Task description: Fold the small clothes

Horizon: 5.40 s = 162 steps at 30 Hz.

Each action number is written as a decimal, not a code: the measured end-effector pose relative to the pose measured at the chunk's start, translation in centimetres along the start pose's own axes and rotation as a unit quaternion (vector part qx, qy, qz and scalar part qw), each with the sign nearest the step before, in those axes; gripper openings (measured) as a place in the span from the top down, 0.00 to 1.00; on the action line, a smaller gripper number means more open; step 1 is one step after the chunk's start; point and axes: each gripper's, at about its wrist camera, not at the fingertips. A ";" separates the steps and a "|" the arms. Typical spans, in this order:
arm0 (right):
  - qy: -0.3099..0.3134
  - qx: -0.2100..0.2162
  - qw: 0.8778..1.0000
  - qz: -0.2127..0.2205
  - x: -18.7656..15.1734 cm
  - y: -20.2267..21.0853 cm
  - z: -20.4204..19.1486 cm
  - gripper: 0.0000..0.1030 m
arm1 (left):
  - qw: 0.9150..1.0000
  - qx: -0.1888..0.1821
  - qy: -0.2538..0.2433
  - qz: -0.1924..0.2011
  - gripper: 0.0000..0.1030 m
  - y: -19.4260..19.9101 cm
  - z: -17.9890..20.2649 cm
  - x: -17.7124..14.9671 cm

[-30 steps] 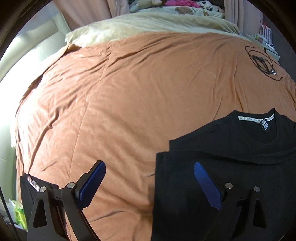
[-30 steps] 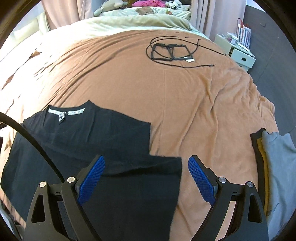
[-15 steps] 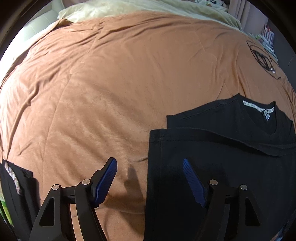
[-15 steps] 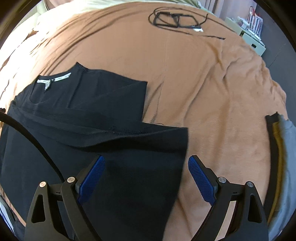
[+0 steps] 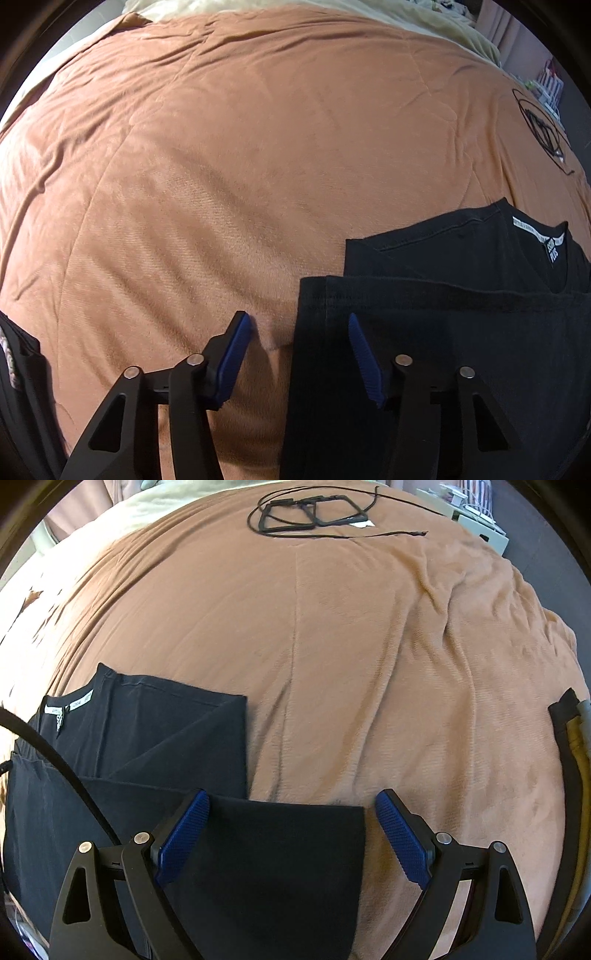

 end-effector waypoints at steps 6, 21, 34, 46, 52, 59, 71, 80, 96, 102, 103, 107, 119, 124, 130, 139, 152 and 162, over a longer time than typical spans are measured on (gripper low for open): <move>-0.010 0.019 1.000 0.018 -0.9 1.7 1.3 0.12 | 0.999 -0.016 0.032 0.011 0.54 1.2 -1.6 -0.3; -0.074 0.117 0.990 0.003 -2.1 0.9 5.6 0.60 | 0.996 -0.075 0.055 0.004 0.71 0.1 -1.8 -0.4; -0.088 0.128 0.988 0.011 -2.1 2.3 6.4 0.98 | 0.996 -0.059 0.042 0.045 0.99 2.0 -1.2 -0.2; -0.061 0.132 0.985 0.088 -2.6 9.3 4.7 0.98 | 0.993 -0.054 0.042 0.094 0.99 7.1 -1.4 0.1; -0.060 0.128 0.984 0.112 -2.3 10.9 4.3 0.98 | 0.991 -0.042 0.047 0.117 0.99 9.0 -1.8 1.1; -0.065 0.117 0.984 0.121 -0.7 10.3 3.5 0.98 | 0.990 -0.027 0.049 0.127 0.99 9.1 -2.1 3.6; -0.062 0.081 0.991 0.081 2.6 3.9 1.4 0.98 | 0.996 -0.008 0.040 0.073 0.99 2.3 -1.9 6.5; -0.060 0.080 0.992 0.081 3.8 2.7 0.6 0.98 | 0.997 -0.003 0.039 0.071 0.99 0.3 -2.4 5.9; -0.050 0.065 0.993 0.090 5.3 1.0 -0.7 0.98 | 0.997 0.015 0.041 0.071 0.99 -0.2 -2.8 7.8; -0.055 0.056 0.995 0.066 5.5 0.1 -0.9 0.95 | 0.997 0.016 0.058 0.045 0.98 -1.6 -3.1 7.2; -0.051 0.056 0.995 0.070 5.4 0.5 -1.0 0.91 | 0.997 0.013 0.059 0.050 0.98 -1.3 -3.1 7.1; -0.040 0.055 0.994 0.082 4.5 2.4 -1.2 0.65 | 0.997 0.000 0.055 0.057 0.93 0.2 -3.3 6.3; -0.001 0.078 0.996 0.038 0.0 4.4 -2.8 0.61 | 0.998 -0.042 0.013 0.053 0.78 3.0 0.6 2.7; 0.041 0.077 0.996 0.007 -1.3 3.5 -4.5 0.61 | 0.998 -0.050 0.000 0.038 0.67 2.3 2.0 1.8; 0.075 0.069 0.995 -0.015 -1.0 0.9 -6.9 0.61 | 0.999 -0.047 -0.014 0.019 0.64 0.4 3.5 1.3; 0.065 0.040 0.997 0.004 2.4 -2.1 -8.4 0.61 | 0.999 -0.014 -0.026 0.028 0.47 -2.0 4.3 3.5; 0.037 0.005 0.999 0.013 5.7 -5.5 -11.0 0.55 | 1.000 -0.001 0.019 0.023 0.34 -3.8 3.6 7.2; 0.039 0.039 0.998 0.004 3.3 -2.2 -10.2 0.55 | 0.999 -0.026 0.018 0.038 0.38 0.0 4.6 5.6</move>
Point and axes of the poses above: each gripper's, at about its wrist camera, not at the fingertips, and y roughly against the way its jaws point, z to its right, x to its top, and after that the axes turned 10 degrees about -y, right-handed
